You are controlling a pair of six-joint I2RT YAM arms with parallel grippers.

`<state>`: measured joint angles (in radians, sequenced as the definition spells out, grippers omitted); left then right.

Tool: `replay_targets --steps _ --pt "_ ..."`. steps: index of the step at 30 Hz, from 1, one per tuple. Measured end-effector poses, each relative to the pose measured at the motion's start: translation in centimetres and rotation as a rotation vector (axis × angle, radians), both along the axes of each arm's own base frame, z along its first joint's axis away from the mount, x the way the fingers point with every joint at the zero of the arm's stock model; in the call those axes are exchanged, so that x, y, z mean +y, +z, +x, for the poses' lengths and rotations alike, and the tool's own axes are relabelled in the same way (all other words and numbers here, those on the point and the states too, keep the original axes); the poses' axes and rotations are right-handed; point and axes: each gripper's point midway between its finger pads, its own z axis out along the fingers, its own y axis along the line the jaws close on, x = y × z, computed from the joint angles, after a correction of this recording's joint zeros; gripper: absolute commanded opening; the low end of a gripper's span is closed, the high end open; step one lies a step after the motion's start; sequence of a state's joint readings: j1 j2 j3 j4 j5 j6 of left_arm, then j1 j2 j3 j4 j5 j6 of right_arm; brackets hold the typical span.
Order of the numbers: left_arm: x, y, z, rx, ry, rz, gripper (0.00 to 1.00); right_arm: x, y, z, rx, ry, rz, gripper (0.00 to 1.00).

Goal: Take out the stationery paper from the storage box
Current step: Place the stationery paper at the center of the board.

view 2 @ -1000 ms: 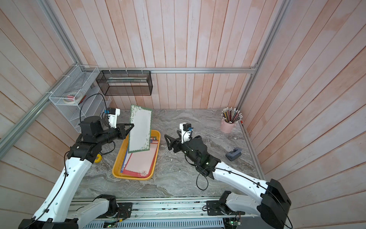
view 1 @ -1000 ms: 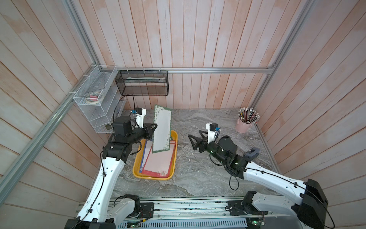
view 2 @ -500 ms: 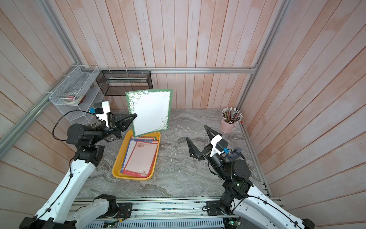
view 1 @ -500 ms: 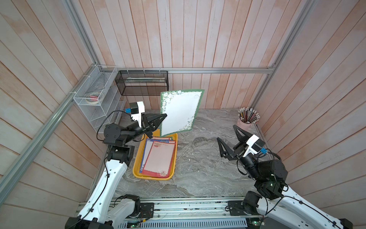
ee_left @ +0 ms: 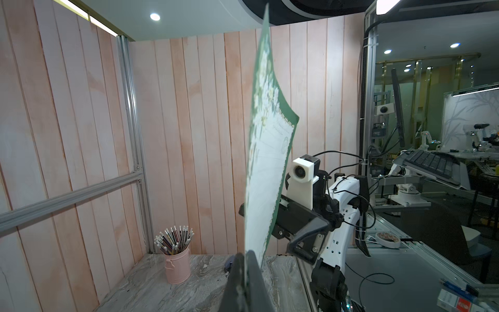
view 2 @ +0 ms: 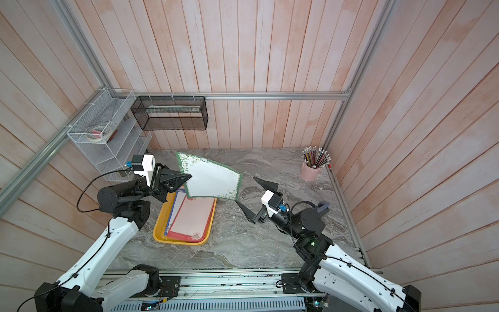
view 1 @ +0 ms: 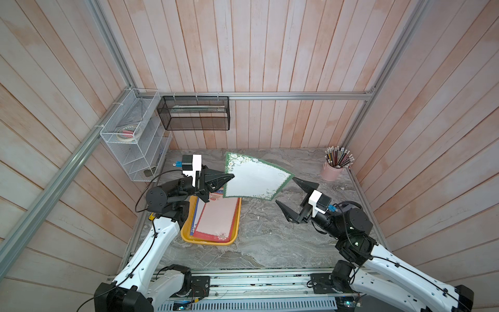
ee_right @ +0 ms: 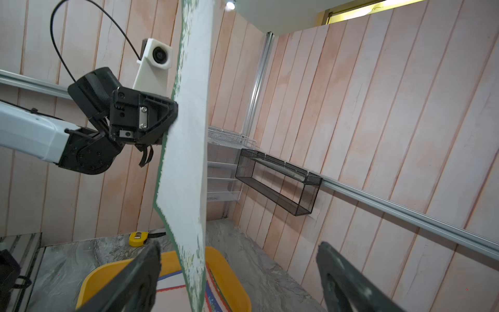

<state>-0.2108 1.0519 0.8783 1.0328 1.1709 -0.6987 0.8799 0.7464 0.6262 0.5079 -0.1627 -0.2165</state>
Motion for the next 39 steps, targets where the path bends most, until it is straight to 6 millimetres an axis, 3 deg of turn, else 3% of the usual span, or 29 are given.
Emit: replay_targets --steps 6,14,19,35,39 --pt "0.0 0.0 -0.2 -0.006 -0.001 0.0 0.0 1.7 -0.6 0.1 0.004 0.062 -0.009 0.67" --pt "0.0 -0.2 -0.2 -0.001 -0.001 0.001 0.0 3.2 1.5 -0.4 -0.024 0.147 0.018 0.6" --pt "0.0 -0.3 -0.1 -0.001 0.0 0.002 0.0 3.7 1.9 -0.8 -0.029 0.189 0.03 0.51" --pt "-0.3 -0.6 -0.2 0.008 -0.014 0.003 0.0 4.8 3.0 -1.8 -0.008 0.313 0.106 0.49" --pt "-0.4 -0.7 -0.3 0.01 -0.019 0.004 0.0 5.1 3.0 -1.9 0.001 0.338 0.117 0.41"
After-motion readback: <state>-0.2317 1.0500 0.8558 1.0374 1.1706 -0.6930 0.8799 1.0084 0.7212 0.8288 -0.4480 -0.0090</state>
